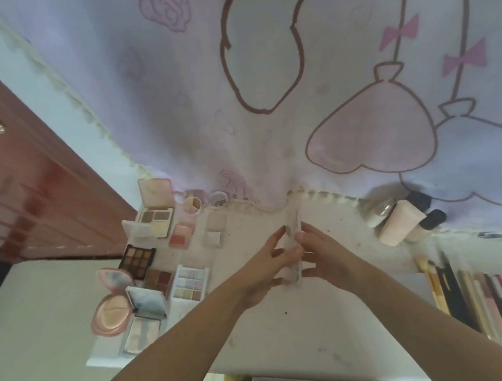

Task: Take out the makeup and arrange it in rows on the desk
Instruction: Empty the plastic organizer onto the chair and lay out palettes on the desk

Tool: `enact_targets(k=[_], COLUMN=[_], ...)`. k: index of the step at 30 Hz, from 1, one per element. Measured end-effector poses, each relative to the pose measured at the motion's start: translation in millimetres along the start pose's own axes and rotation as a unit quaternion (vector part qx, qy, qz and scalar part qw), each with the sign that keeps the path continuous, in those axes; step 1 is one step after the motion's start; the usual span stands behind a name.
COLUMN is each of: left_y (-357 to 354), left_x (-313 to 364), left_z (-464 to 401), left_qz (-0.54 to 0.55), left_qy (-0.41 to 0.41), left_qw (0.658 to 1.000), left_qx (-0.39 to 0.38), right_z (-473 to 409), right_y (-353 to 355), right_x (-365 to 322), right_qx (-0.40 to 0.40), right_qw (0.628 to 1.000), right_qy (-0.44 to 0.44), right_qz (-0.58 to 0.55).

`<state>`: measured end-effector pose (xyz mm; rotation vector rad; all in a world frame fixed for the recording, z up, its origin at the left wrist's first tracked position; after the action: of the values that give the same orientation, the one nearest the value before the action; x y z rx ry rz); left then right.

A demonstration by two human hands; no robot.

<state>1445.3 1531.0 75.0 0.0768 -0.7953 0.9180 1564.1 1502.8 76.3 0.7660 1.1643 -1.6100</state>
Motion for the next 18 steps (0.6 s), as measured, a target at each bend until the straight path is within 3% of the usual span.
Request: enact_targets(k=[6,9,13,18], left_y=[30.3,47.1,93.4,139.1], left_x=[-9.8,-12.2,-4.8,24.2], left_z=[22.1,24.5,20.8,17.4], left_qz=[0.041,0.131,0.242,0.157], left_qy=[-0.013,0.006,0.014,-0.060], left_qw=[0.998,0.989,0.970,0.956], left_qx=[-0.037,-0.074,0.032,0.239], right_z=[-3.3,-3.6,-10.4,-37.1], right_y=[-30.7,-23.6,20.6,34.0], right_x=[7.2,12.2,16.1,35.0], right_qx=[-0.015,-0.037,0.101,0.206], right_qw=[1.000,0.996,0.991,0.974], right_qy=[0.024,0.001,0.028,0.012], right_qz=[0.001,-0.081,-0.086,0.094])
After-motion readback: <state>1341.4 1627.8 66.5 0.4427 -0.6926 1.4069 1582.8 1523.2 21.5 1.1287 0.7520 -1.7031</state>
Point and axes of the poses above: each hand's wrist, its own z-axis away from the middle knuckle, its own y-axis out of the back of the hand, x = y × z, the point moved 5 cm from there along -z, towards the middle knuckle, and after that the axes turned 13 degrees about y, right-handed, at the moved point
